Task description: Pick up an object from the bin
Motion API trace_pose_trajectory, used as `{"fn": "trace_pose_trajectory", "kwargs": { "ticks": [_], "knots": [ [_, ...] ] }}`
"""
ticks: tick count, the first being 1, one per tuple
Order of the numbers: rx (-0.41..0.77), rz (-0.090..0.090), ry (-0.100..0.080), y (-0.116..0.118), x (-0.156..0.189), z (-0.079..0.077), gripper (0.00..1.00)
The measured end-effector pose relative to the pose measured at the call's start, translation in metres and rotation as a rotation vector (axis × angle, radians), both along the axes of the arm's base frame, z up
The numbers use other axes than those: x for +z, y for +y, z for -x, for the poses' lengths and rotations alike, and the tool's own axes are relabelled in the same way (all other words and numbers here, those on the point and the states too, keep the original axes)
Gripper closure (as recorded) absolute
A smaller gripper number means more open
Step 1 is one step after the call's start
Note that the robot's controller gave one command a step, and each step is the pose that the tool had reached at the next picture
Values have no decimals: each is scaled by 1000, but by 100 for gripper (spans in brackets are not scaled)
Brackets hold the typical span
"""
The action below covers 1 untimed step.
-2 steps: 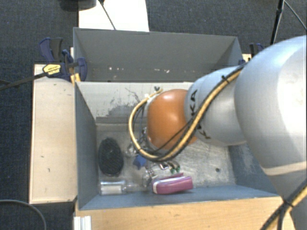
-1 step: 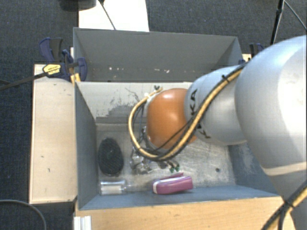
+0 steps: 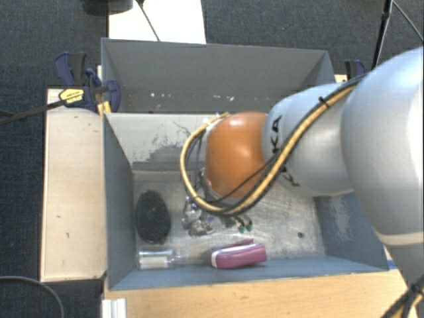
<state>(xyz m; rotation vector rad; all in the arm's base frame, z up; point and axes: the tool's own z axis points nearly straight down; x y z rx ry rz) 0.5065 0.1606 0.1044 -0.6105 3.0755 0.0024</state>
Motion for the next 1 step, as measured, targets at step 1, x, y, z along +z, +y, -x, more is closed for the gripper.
{"fn": "trace_pose_trajectory", "kwargs": {
  "ticks": [1],
  "knots": [
    [-4, 0, -3, 1, 65, -2, 100]
  ]
}}
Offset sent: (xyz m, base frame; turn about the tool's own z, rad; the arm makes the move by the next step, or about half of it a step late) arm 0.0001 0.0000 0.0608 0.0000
